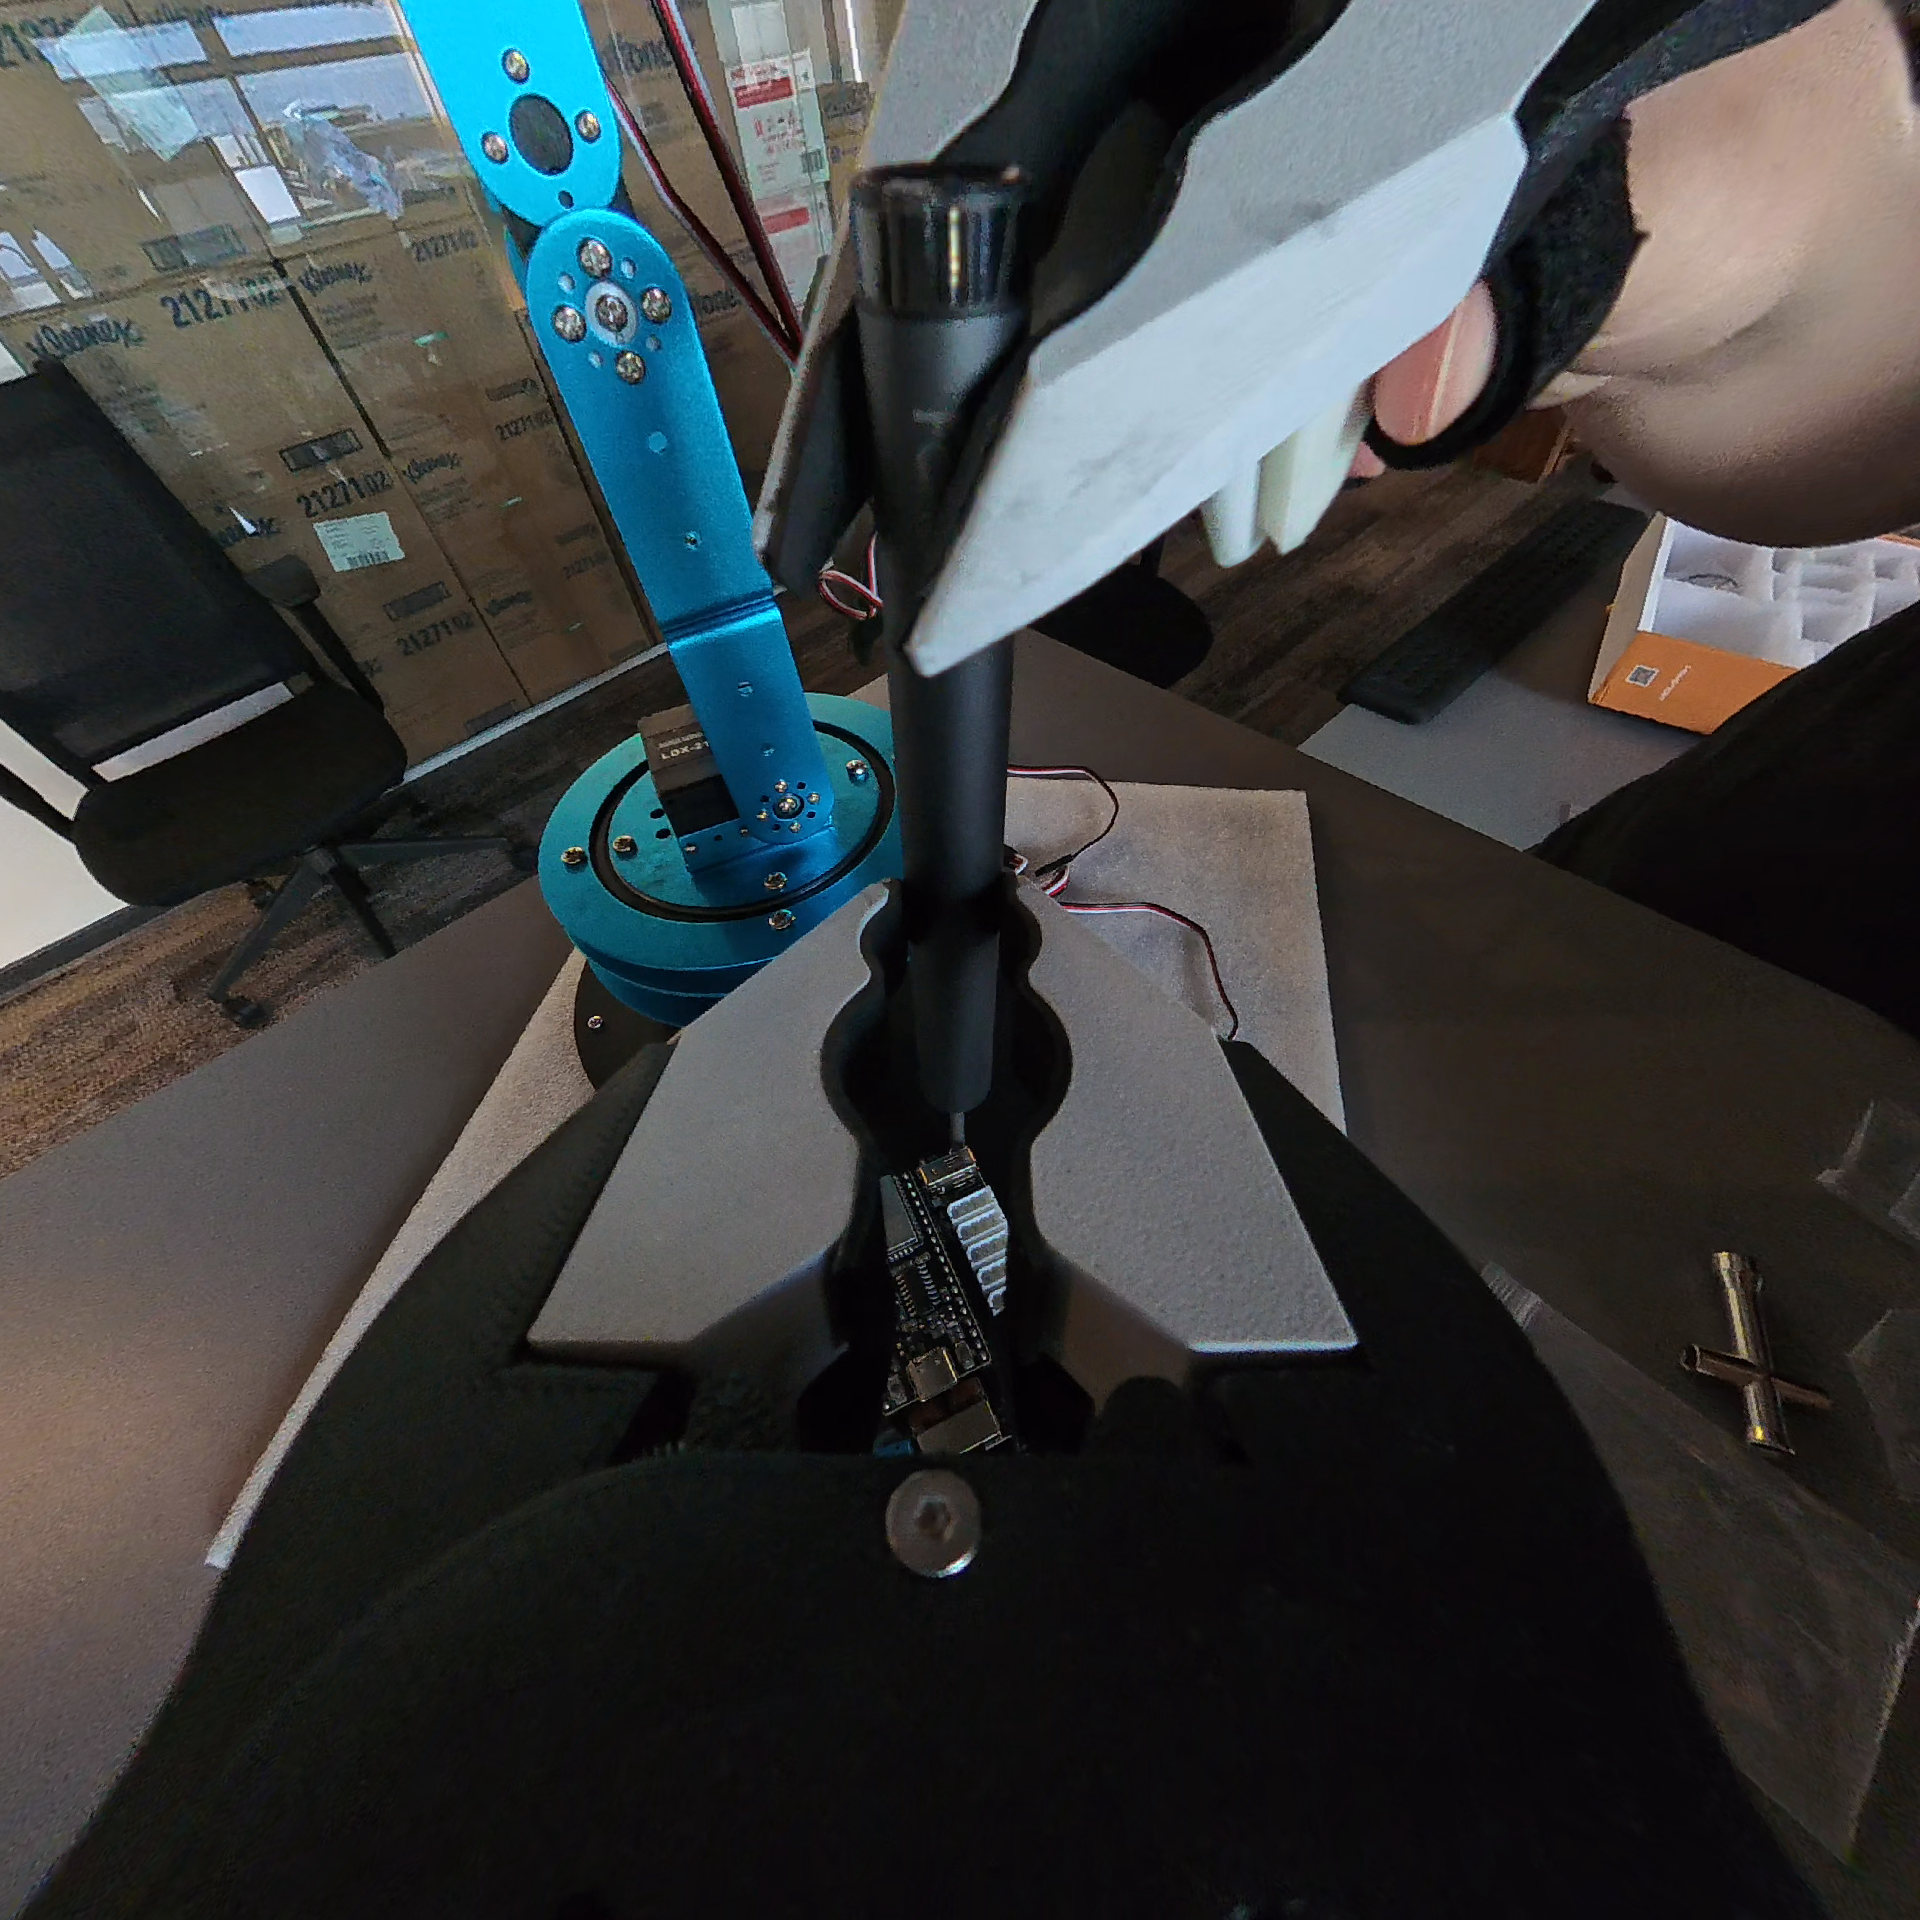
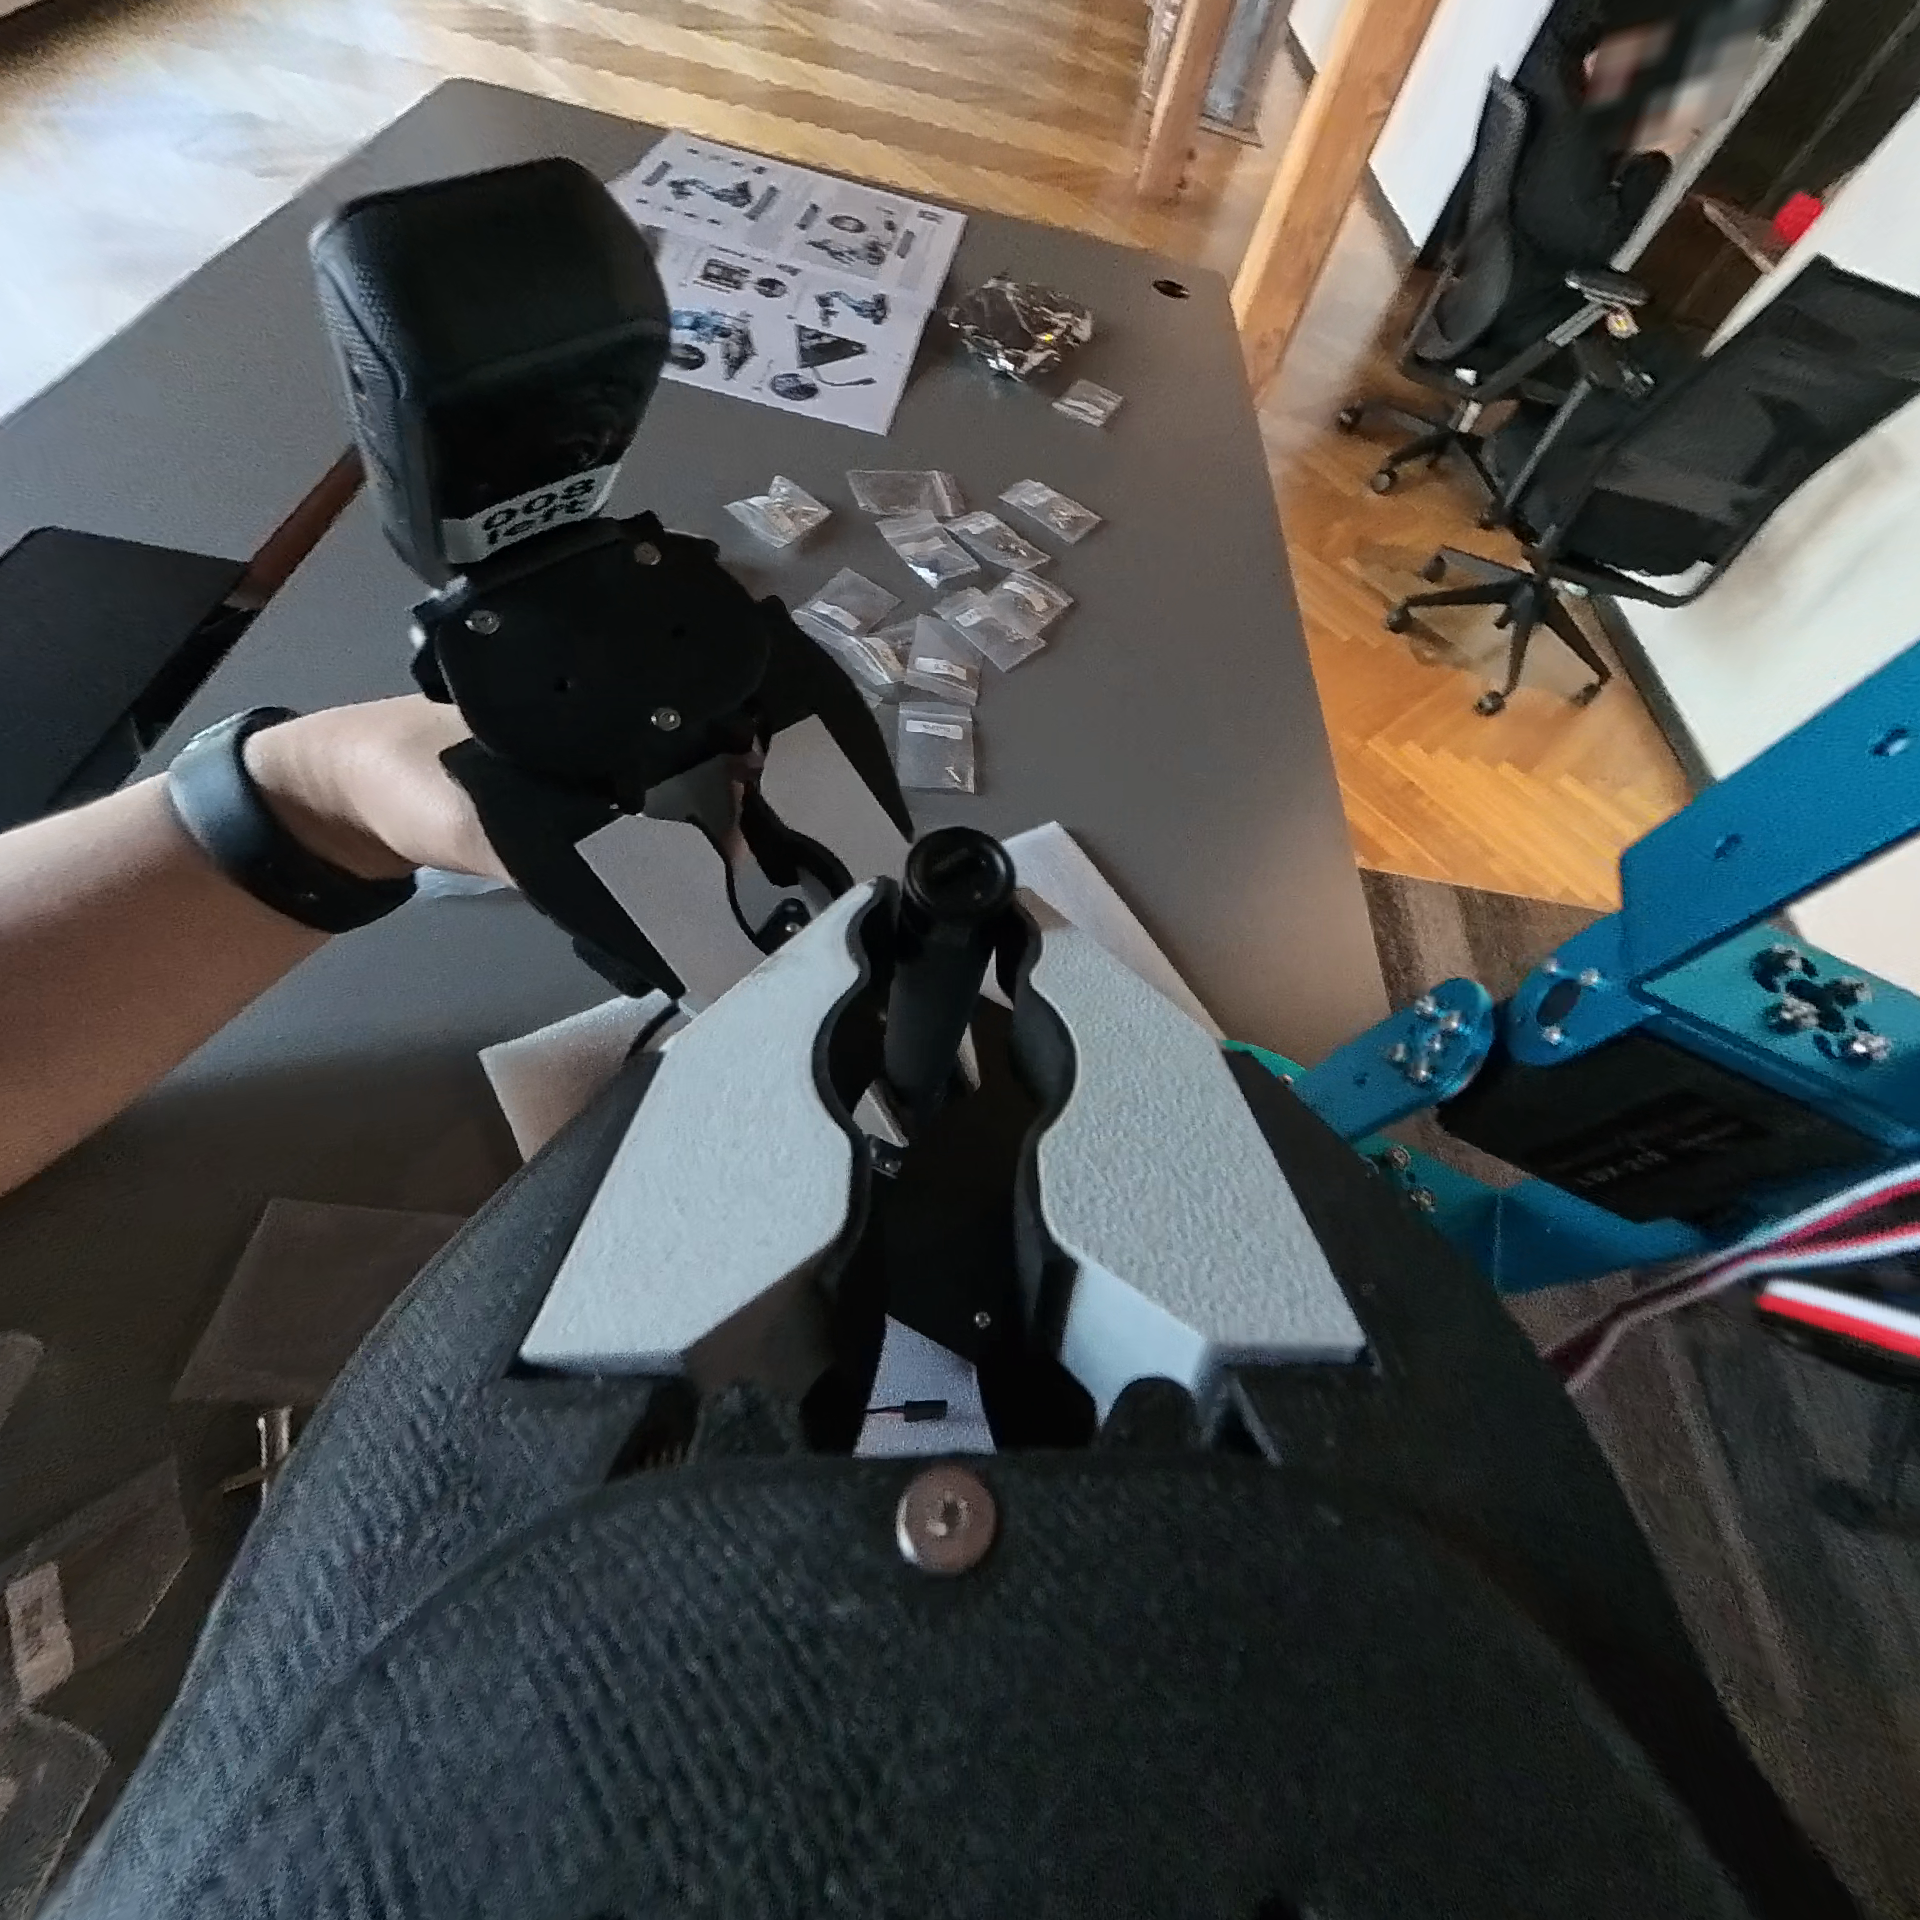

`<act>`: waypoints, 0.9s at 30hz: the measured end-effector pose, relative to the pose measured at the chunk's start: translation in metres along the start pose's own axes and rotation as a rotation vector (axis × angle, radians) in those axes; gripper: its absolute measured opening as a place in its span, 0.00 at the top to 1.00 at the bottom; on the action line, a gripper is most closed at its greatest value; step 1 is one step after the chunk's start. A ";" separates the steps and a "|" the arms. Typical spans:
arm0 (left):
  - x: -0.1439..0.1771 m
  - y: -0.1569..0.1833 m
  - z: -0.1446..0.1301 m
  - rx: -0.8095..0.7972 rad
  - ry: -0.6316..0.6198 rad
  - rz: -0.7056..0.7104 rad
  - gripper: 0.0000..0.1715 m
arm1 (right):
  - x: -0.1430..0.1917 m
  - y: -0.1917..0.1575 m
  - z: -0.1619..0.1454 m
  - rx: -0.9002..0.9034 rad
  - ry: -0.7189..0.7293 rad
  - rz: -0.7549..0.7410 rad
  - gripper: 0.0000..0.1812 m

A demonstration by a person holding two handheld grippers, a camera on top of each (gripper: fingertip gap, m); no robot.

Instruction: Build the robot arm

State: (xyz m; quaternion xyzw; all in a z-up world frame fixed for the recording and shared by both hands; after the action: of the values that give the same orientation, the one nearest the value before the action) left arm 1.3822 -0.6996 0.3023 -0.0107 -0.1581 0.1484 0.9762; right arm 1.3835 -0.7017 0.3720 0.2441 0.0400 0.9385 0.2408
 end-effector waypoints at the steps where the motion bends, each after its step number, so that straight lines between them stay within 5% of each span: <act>1: 0.000 0.000 0.000 0.000 0.000 -0.001 0.92 | 0.000 0.000 0.000 0.008 -0.006 -0.026 0.89; 8: 0.001 0.001 -0.001 0.004 0.000 -0.011 0.91 | 0.002 -0.010 0.002 0.037 -0.009 0.078 0.81; 11: 0.001 0.002 -0.001 -0.003 -0.005 -0.017 0.91 | 0.003 -0.007 0.000 0.045 -0.005 0.098 0.90; 19: 0.000 -0.001 -0.002 0.006 -0.007 -0.002 0.91 | 0.002 -0.001 -0.001 -0.021 -0.004 -0.042 0.90; 24: 0.002 0.000 -0.002 0.005 -0.010 -0.008 0.91 | 0.000 -0.005 0.002 -0.018 -0.010 0.055 0.83; 27: 0.001 0.000 -0.002 0.003 -0.010 -0.006 0.92 | -0.001 -0.003 -0.001 -0.002 -0.025 0.070 0.91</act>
State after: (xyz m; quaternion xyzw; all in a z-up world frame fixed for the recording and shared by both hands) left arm 1.3839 -0.6993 0.3008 -0.0078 -0.1629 0.1459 0.9758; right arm 1.3850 -0.6994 0.3702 0.2567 0.0275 0.9434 0.2083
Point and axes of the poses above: each gripper's, where its closed fingertips meet, x back along the fingers, z out of its top, y = z × x across the jaws, the point moved 2 cm from there along x, back along the fingers, and after that the axes turned 1 degree about x, right-handed, at the moved point
